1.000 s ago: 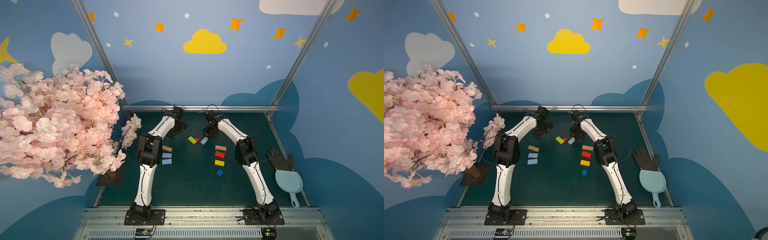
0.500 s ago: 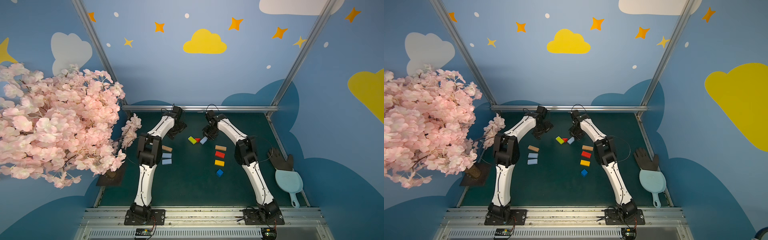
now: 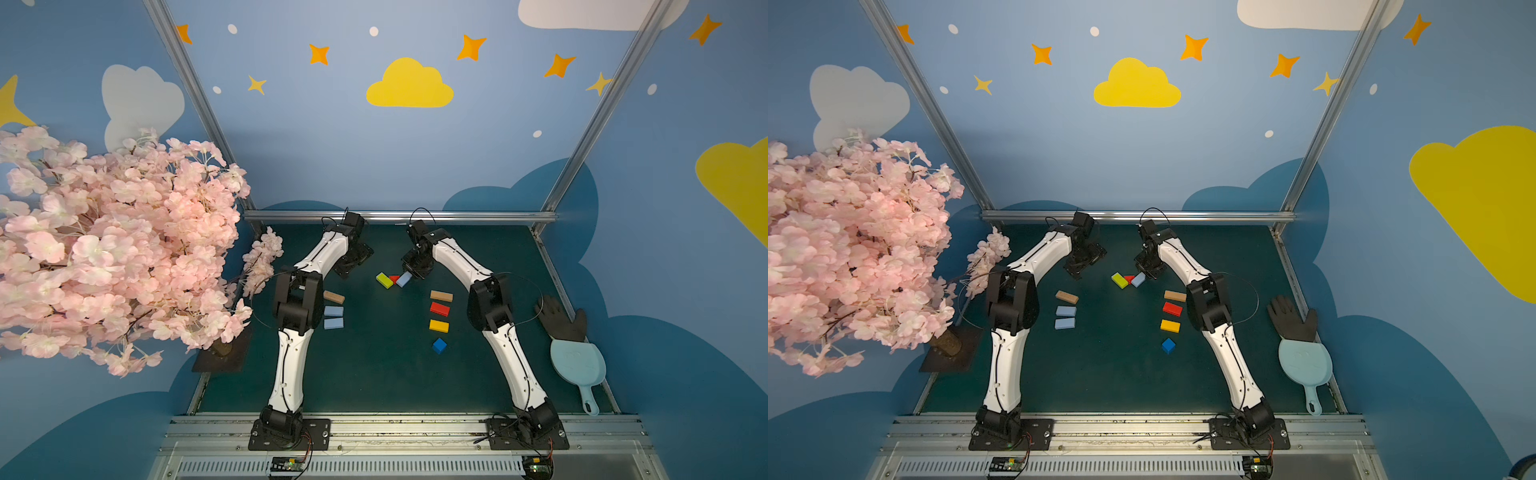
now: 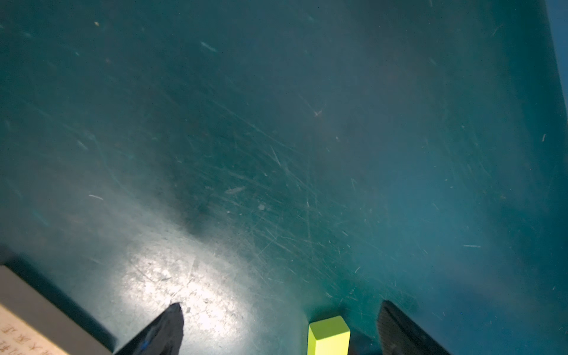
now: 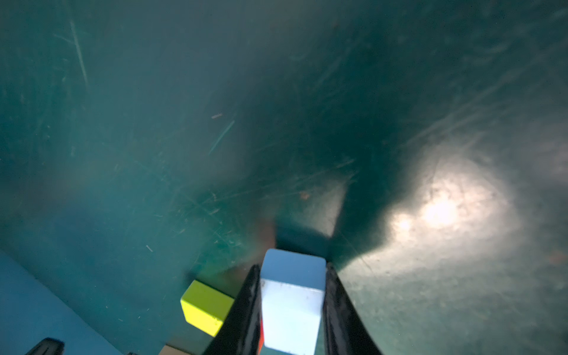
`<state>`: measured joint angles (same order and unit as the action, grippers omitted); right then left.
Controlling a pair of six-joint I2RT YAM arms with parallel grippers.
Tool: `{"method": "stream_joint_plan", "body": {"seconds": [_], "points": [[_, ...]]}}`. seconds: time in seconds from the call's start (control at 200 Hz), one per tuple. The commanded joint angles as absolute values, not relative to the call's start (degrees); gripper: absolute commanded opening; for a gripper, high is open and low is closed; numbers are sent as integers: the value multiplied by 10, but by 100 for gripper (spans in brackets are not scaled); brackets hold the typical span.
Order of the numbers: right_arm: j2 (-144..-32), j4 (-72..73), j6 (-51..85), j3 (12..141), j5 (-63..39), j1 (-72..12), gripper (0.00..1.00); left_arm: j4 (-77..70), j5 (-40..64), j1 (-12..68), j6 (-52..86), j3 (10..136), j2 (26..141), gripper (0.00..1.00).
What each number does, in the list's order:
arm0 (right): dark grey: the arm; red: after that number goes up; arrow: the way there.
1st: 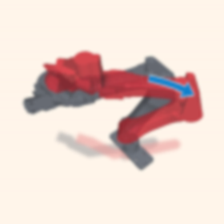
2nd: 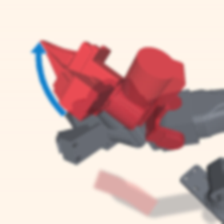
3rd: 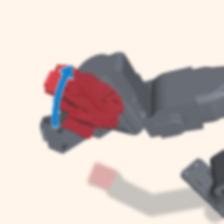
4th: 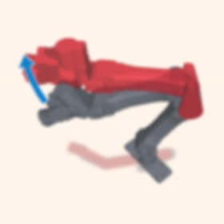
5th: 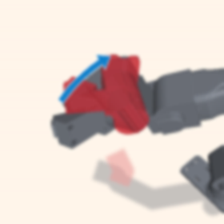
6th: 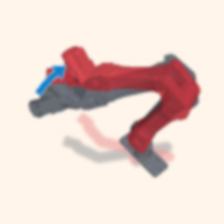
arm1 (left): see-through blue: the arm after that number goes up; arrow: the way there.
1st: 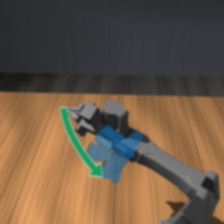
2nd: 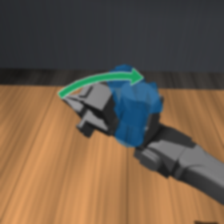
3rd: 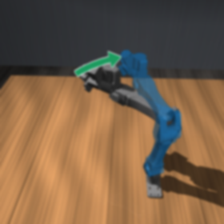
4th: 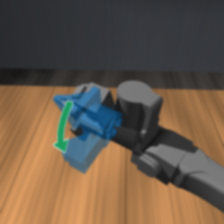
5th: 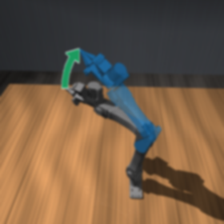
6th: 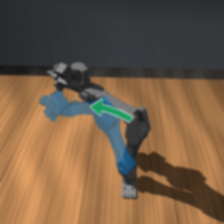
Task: Assemble a heart with building blocks
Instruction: Assemble the building block at the center of the board.
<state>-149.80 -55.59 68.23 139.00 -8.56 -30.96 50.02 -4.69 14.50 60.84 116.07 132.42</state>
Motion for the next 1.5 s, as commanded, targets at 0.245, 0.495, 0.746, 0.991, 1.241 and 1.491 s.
{"method": "stream_joint_plan", "body": {"seconds": [0.245,0.495,0.746,0.991,1.241,1.491], "points": [[-1550,-561,678,1380,-94,-323,7,506,-42,142,602,1150,1307,98],[-1544,-566,672,1371,-96,-322,44,506,-44,142,605,1145,1303,98],[-1523,-560,670,1346,-80,-320,55,502,-50,140,605,1128,1290,98],[-1457,-521,655,1261,-57,-310,61,501,-62,130,599,1107,1264,99],[-1307,-449,568,1141,4,-279,79,525,-70,113,536,1091,1213,99],[-1173,-365,310,1010,-49,-222,72,575,-82,102,482,1004,1143,97]]}}
